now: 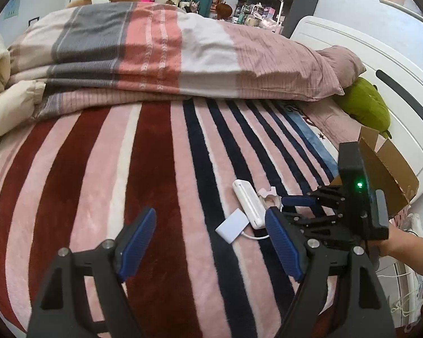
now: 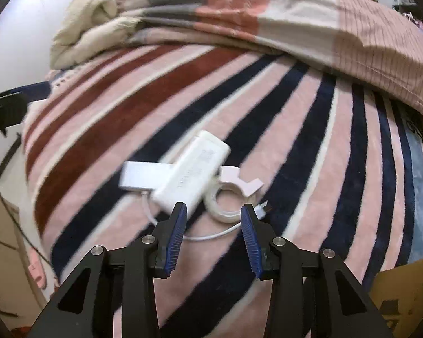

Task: Organize rigid objects
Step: 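Grasp the roll of tape with the right gripper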

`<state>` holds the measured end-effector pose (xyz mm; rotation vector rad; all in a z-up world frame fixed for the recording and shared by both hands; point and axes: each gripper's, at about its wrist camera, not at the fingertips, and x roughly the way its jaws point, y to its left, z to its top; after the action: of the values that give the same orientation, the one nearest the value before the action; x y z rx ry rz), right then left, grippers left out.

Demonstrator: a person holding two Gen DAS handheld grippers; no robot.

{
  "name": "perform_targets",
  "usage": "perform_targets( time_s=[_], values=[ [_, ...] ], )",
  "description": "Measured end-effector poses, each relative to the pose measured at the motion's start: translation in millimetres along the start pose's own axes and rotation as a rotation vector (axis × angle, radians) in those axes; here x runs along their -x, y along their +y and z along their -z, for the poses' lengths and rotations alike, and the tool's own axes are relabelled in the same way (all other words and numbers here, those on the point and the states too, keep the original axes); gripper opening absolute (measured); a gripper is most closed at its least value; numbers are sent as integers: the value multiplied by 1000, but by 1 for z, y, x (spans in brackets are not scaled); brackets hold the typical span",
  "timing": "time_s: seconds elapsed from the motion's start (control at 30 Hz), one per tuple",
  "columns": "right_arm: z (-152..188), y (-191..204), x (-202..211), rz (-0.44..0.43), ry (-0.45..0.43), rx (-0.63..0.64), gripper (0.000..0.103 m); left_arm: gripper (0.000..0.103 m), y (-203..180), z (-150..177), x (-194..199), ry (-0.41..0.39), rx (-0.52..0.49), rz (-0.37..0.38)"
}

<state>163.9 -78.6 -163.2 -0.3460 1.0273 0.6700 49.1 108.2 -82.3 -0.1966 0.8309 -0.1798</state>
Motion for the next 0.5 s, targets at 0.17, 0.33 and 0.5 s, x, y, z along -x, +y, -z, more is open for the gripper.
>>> perform_targets(
  time_s=[0.17,0.33,0.5],
  values=[
    [0,-7,-14,18,15,-1,41,77,1,0,-5,12,0,2],
    [-4,-5,-19,33,-23,22,46,77,-4,1,-5,17,-2,3],
    [-7,-4,-20,62,-52,68,10,77,-11,0,-3,18,-10,-5]
  ],
)
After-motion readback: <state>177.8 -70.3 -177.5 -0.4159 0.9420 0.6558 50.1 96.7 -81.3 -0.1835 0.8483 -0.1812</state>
